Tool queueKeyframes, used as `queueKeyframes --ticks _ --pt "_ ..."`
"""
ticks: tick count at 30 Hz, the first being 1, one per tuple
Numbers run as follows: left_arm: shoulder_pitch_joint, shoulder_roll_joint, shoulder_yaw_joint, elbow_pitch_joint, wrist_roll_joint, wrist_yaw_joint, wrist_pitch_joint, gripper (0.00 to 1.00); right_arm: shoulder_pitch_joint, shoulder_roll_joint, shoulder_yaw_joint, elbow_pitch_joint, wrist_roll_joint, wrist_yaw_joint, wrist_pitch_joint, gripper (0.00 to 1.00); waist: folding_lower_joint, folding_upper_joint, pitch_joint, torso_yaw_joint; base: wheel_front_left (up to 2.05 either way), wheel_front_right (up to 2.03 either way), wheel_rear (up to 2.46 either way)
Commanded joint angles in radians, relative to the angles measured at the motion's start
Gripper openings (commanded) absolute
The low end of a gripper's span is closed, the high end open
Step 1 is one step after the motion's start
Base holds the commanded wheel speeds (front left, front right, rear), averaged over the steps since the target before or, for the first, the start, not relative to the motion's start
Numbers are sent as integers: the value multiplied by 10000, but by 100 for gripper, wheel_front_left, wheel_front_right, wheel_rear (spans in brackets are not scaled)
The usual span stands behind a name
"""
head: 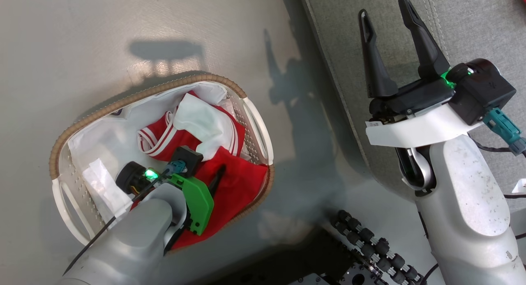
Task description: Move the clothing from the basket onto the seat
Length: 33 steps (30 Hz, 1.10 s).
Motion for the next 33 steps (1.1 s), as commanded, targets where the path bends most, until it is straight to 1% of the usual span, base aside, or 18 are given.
queueKeyframes --ticks 1,7,12,13,14,15,18,22,28,33 --pt "-196 152 -150 -142 -255 -33 70 100 -66 -18 -5 -23 -24 -10 -48 100 -1 0 1 10 0 0 0" --pt "-223 266 -605 -687 -964 -32 332 100 -63 -18 -29 9 -83 -10 -48 100 -1 0 -17 35 0 0 0" --pt "-90 384 -698 -1045 -1108 -32 794 100 -27 -18 -28 37 -66 -10 -48 100 -1 0 -57 28 0 0 0" --pt "-35 412 -702 -1118 -1116 -33 879 78 -19 -16 -25 45 -59 -10 -48 100 -1 0 -70 22 0 0 0" --pt "23 446 -704 -1194 -1033 -32 977 11 -13 -16 -30 54 -46 -10 -48 100 -1 0 -84 14 0 0 0" --pt "70 473 -702 -1255 -958 -33 1044 0 -14 -18 -33 59 -40 -10 -48 100 -1 0 -98 7 0 0 0" --pt "178 559 -702 -1465 -850 -33 1145 0 -42 -16 -42 110 -6 -10 -48 100 -1 0 -187 -10 0 0 0" --pt "310 632 -701 -1510 -1039 -33 855 0 -24 -18 -70 250 4 -10 -48 100 -1 0 -556 49 0 0 0" --pt "712 483 -701 -1419 -1259 -33 275 0 160 -19 46 513 7 -10 -48 100 -1 0 -1546 199 0 0 0" --pt "1203 269 -710 -1405 -1534 -33 -156 0 410 -24 119 913 -79 -10 -48 100 -1 0 -2639 503 0 0 0"
